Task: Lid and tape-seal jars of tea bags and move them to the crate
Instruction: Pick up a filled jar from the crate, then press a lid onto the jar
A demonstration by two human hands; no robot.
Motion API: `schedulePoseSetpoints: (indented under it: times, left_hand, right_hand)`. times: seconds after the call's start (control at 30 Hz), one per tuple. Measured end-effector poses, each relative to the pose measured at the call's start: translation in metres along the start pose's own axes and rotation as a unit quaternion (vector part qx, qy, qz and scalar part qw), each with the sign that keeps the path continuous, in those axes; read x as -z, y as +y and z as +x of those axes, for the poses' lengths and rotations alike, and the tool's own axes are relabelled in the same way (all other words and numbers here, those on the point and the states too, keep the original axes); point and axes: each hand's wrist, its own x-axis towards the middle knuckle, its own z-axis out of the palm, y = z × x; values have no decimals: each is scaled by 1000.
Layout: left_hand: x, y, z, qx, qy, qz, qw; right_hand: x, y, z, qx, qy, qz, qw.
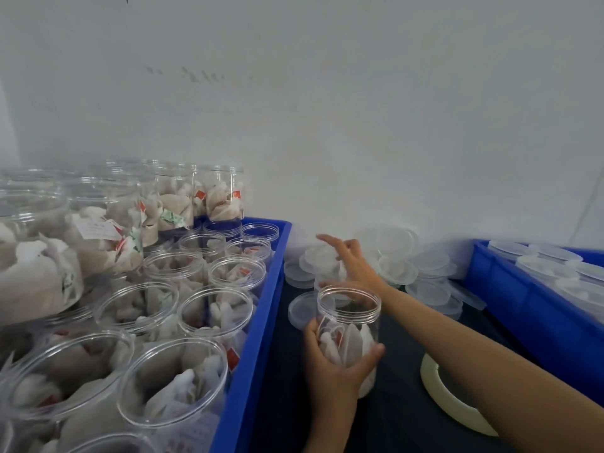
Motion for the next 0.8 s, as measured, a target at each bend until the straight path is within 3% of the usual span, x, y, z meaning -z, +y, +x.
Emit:
schedulePoseSetpoints:
  times: [0.1,0.2,0.37,0.43,0.63,0.8]
  left_hand:
    - [0,0,-2,-6,-9,3,1000]
    - [1,4,-3,-9,-11,17,1000]
    - [2,12,-13,-37,-61,76,995]
    - [2,16,-17,-65,-83,120,987]
    - [-2,27,-28,-91,-124,210,966]
    - [1,37,-23,-57,-159,237,957]
  right_hand:
    - [27,-3,-24,-31,51,101,993]
    - [43,-12,-54,-105,141,207,962]
    - [38,-32,-109,-214,204,527,797]
    - [36,-36,-129,-217,201,574,764]
    - [40,-39,-171,-136,191,589,773]
    - [53,-28,-186,-78,112,514,847]
